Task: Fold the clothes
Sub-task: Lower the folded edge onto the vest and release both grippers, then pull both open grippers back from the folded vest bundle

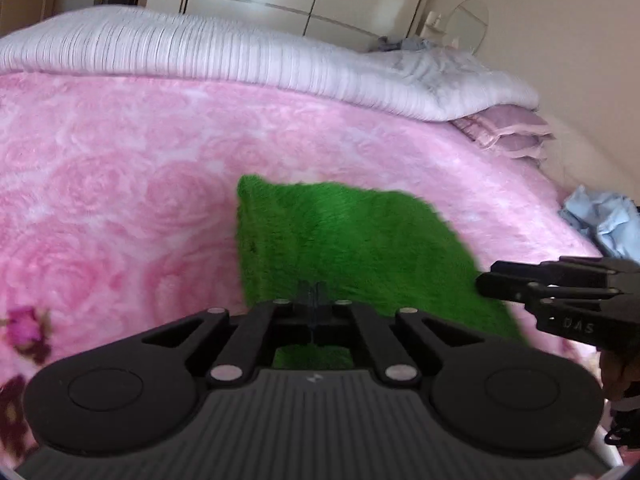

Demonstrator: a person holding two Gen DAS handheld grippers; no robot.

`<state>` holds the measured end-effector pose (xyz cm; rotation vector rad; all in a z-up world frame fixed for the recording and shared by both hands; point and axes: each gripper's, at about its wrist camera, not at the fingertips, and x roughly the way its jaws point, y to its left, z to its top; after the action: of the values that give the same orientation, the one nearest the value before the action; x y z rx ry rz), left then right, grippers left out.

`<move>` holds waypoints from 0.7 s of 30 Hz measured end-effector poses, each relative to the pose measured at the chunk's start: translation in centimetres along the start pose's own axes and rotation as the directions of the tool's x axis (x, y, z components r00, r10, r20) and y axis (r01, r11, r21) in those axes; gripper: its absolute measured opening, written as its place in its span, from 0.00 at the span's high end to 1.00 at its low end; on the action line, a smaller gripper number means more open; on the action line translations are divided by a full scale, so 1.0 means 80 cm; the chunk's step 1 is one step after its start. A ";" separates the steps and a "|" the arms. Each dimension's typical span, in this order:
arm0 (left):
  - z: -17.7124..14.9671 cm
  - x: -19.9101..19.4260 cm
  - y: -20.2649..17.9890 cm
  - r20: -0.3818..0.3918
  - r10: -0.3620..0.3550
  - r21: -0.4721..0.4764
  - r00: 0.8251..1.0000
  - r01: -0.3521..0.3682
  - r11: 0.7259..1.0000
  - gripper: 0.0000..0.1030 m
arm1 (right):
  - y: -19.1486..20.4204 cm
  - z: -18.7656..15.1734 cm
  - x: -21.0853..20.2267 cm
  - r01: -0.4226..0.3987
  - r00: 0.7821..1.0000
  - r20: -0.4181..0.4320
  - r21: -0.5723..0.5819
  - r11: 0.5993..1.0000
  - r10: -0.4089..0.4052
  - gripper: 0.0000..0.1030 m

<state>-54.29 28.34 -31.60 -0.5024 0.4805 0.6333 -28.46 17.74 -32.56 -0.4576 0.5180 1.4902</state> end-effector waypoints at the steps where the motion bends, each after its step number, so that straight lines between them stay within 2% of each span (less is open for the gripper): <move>1: -0.002 -0.010 -0.008 0.010 -0.024 0.001 1.000 0.024 1.000 1.00 | 0.001 -0.002 -0.011 -0.004 1.000 0.012 0.009 1.000 0.004 0.74; 4: -0.015 -0.022 -0.035 0.002 -0.069 0.046 0.998 0.069 0.997 1.00 | 0.011 -0.014 -0.046 -0.030 0.998 0.053 0.041 0.999 0.028 0.74; 6: -0.030 -0.008 -0.050 -0.046 -0.031 0.114 0.998 0.036 0.993 1.00 | 0.022 -0.022 -0.056 -0.044 0.998 0.051 0.049 0.998 0.042 0.74; 7: -0.040 0.001 -0.055 -0.068 -0.010 0.138 0.998 0.019 0.990 1.00 | 0.026 -0.029 -0.048 -0.033 0.999 0.014 0.042 0.999 0.033 0.74; 9: -0.052 0.011 -0.058 -0.056 0.004 0.155 0.998 0.004 0.988 1.00 | 0.033 -0.041 -0.033 -0.012 0.998 -0.054 0.026 1.000 0.014 0.74; 12: -0.048 0.002 -0.065 -0.061 0.031 0.153 0.998 -0.021 0.988 1.00 | 0.040 -0.056 -0.026 0.020 0.999 -0.030 -0.015 1.000 -0.020 0.74; 14: -0.049 -0.017 -0.069 -0.050 0.039 0.143 0.998 -0.032 0.989 1.00 | 0.040 -0.048 -0.038 0.019 0.999 -0.043 0.008 1.000 -0.018 0.74; 19: -0.075 -0.074 -0.070 -0.021 0.027 0.083 0.999 -0.025 0.996 1.00 | 0.046 -0.056 -0.105 -0.016 0.999 0.038 0.063 0.998 0.014 0.74; 21: -0.083 -0.078 -0.071 -0.021 0.043 0.073 0.999 -0.041 0.996 1.00 | 0.052 -0.067 -0.121 -0.024 0.999 0.044 0.091 0.996 0.020 0.74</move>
<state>-56.71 17.89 -31.60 -0.4323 0.5351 0.6489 -32.98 6.92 -31.11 -0.3482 0.5560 1.4875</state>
